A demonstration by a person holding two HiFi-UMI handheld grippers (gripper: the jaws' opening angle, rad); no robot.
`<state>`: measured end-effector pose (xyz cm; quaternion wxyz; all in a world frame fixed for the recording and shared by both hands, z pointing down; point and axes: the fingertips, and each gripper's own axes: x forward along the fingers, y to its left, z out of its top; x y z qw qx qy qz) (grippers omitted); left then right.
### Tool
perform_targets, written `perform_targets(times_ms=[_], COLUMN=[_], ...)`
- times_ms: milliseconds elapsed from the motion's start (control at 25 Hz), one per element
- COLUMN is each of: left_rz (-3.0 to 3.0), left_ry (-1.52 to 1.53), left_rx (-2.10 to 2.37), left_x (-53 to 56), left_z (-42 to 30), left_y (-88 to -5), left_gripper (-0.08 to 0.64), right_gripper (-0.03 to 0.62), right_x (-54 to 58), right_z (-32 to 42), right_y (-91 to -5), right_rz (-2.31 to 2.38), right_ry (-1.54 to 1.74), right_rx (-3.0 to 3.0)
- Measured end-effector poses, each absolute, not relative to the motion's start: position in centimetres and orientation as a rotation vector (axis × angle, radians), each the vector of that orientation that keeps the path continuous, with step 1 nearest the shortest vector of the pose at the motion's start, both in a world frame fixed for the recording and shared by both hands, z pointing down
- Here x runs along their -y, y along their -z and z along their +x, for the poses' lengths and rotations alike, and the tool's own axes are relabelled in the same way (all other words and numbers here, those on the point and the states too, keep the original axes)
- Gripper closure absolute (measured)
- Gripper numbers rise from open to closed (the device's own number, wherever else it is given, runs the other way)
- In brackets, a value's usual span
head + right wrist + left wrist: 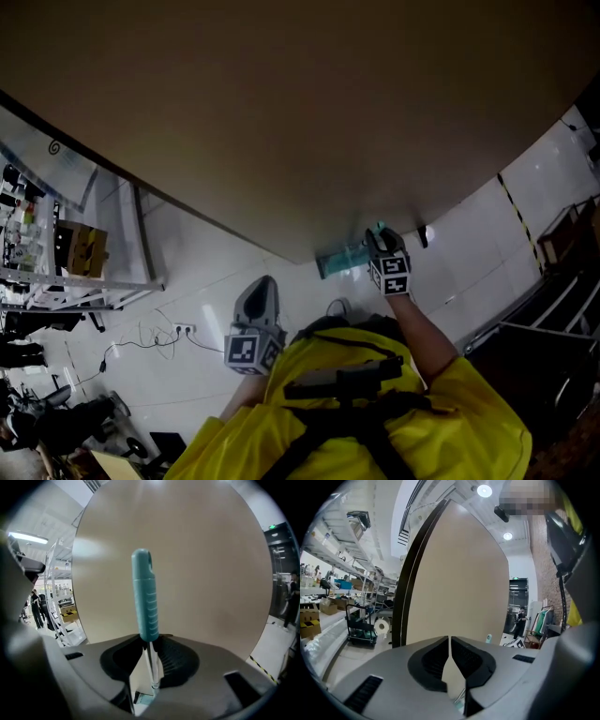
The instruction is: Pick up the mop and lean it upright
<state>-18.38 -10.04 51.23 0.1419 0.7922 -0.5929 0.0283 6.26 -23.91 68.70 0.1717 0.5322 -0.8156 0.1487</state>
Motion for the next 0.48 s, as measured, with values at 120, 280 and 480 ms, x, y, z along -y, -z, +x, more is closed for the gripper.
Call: perform_targets(times_ms=[120,280,480], left_rz=[2.266,2.264,2.258], left_ry=[-0.089,-0.100,-0.116], left_rx=[1.714,1.691,1.670], left_x=[9.8,9.6,9.4], left_z=[-18.9,-18.5,-18.4], left_y=[-51.6,-51.9,-52.3], left_gripper=[0.535,0.535,0.535], right_gripper=[0.483,0.483,0.482], right_x=[24.3,25.6,28.2], right_z=[6.0,5.1,3.8], right_y=[-69.8,-71.0,-71.9], right_rz=[1.492,1.468,1.535], right_ry=[-0.449,-0.453,-0.430], right_rx=[2.290,2.264,2.233])
